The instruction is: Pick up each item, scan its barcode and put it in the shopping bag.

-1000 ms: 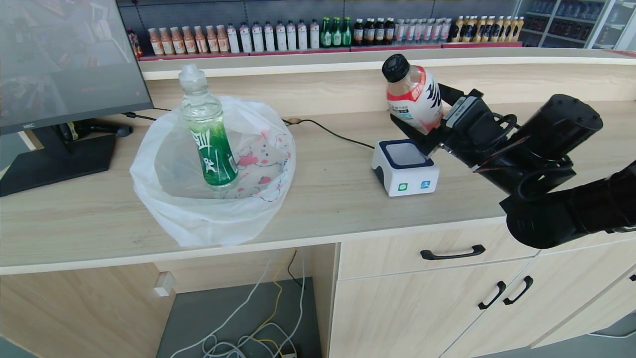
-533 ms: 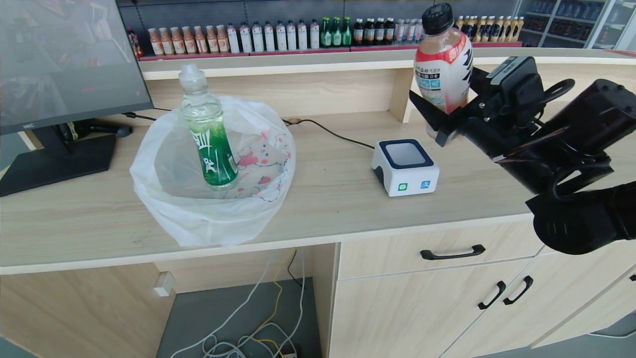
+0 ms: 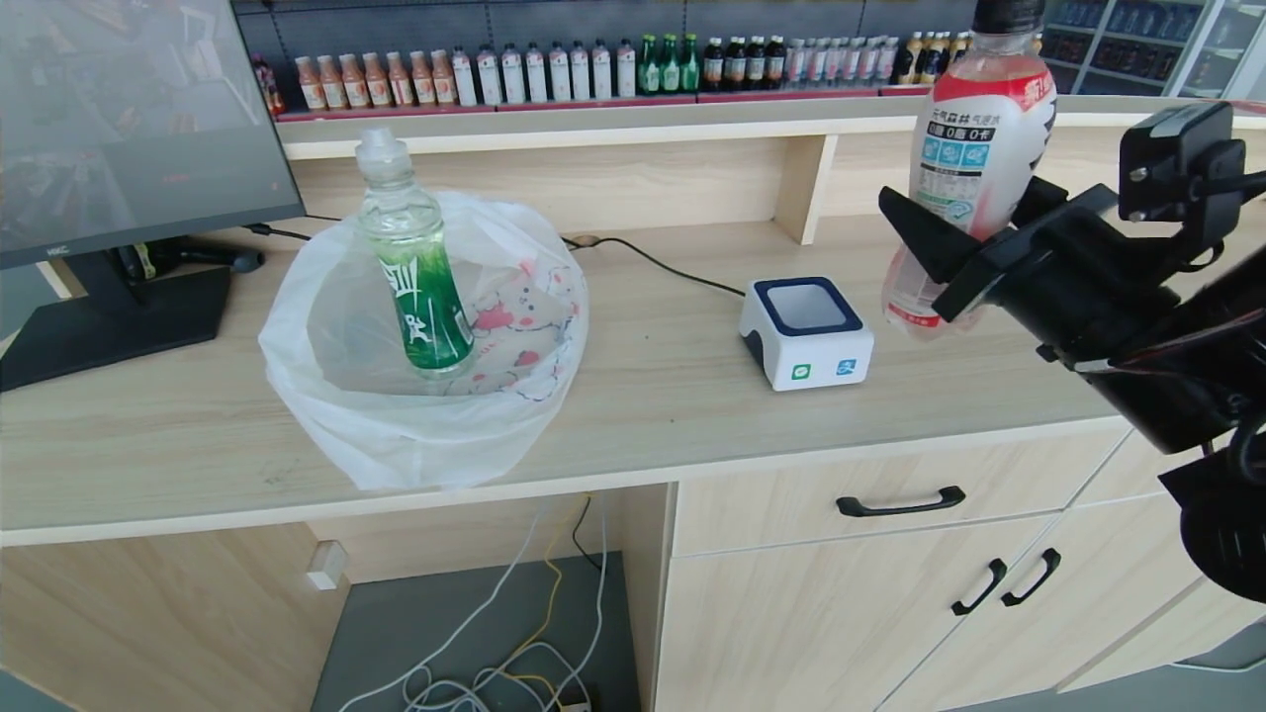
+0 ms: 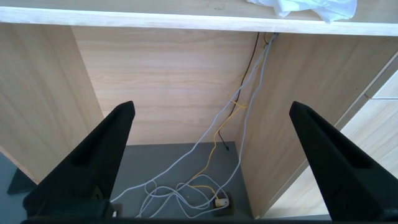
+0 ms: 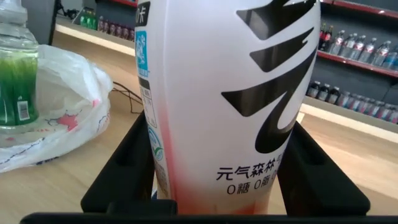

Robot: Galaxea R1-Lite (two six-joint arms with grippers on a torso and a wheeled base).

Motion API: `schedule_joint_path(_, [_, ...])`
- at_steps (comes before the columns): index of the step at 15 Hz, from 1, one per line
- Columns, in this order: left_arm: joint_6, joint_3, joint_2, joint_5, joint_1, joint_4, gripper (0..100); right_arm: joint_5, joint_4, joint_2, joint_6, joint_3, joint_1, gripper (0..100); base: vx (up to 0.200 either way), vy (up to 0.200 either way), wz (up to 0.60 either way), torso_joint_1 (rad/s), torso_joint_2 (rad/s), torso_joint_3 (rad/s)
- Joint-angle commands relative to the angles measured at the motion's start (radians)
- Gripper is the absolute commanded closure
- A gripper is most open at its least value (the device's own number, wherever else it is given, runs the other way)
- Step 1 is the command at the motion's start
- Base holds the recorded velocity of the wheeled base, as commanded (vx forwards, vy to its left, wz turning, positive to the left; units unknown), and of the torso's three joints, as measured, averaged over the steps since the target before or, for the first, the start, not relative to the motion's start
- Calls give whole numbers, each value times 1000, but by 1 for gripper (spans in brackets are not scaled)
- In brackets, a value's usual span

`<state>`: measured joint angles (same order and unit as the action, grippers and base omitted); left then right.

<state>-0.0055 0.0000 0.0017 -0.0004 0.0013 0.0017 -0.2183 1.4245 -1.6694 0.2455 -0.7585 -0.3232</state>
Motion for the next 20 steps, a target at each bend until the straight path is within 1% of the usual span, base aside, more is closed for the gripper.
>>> schedule_joint_path(1, [-1,0,0,0,0,0,0,59,51,34,-75,57,-7,100,0,0,0,0,0,0])
schedule_joint_path(3, [1,0,0,0,-1,0,0,197,82,28,-127,57,-36,100,0,0,0,0,0,0])
schedule_joint_path(4, [-1,0,0,0,-1,0,0,244,90,25,-141,62,-50,100,0,0,0,0,0,0])
schedule_joint_path(5, [1,0,0,0,-1,0,0,254,99,22,-138,71,-62,100,0,0,0,0,0,0])
schedule_joint_path(8, [-1,0,0,0,-1,0,0,257,105,-13,-123,33,-111,100,0,0,0,0,0,0])
schedule_joint_path(13, [-1,0,0,0,-1,0,0,257,108,-78,-157,-8,-114,100,0,0,0,0,0,0])
schedule_joint_path(15, [-2,0,0,0,0,0,0,257,111,-86,-181,-18,-114,100,0,200,0,0,0,2])
schedule_joint_path(20, [-4,0,0,0,0,0,0,254,117,-78,-186,-15,-129,100,0,200,0,0,4,2])
